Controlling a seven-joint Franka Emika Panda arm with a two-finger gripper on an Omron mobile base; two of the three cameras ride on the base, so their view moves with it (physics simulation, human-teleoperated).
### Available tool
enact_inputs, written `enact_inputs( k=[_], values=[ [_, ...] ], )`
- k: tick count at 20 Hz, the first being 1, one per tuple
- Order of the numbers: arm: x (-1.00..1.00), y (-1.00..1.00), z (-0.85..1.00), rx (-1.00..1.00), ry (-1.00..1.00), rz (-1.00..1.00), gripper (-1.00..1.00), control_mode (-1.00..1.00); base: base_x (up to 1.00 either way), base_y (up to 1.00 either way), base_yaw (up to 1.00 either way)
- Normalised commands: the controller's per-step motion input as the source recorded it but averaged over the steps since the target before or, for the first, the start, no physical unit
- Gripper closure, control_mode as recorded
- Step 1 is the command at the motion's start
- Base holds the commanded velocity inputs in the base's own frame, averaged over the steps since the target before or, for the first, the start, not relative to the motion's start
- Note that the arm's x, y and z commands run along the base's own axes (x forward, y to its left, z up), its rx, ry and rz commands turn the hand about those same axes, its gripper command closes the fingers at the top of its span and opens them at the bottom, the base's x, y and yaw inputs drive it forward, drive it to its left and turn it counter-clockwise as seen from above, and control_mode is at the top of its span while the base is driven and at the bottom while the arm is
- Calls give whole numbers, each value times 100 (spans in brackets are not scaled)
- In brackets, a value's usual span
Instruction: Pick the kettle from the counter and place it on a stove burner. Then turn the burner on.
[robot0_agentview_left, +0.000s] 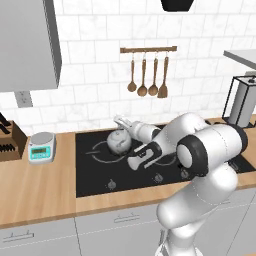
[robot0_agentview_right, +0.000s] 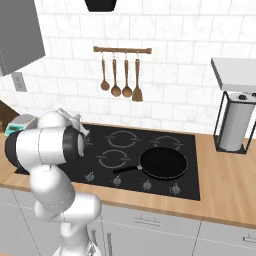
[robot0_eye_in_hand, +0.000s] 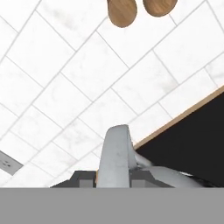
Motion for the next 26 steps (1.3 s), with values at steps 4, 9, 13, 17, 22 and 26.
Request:
enact_inputs(
  k=[4, 9, 13, 17, 22, 26],
  values=[
    [9, 40, 0, 1, 0, -5, 100, -100, 0, 0, 0],
    [0, 8, -5, 2, 7, 0, 100, -100, 0, 0, 0],
    [9, 27, -22, 15, 6, -4, 100, -100, 0, 0, 0],
    [24, 32, -22, 14, 2, -4, 100, -100, 0, 0, 0],
    [41, 1, -26, 0, 0, -5, 100, -100, 0, 0, 0],
    [31, 0, -40, 0, 2, -2, 100, -100, 0, 0, 0]
  ],
)
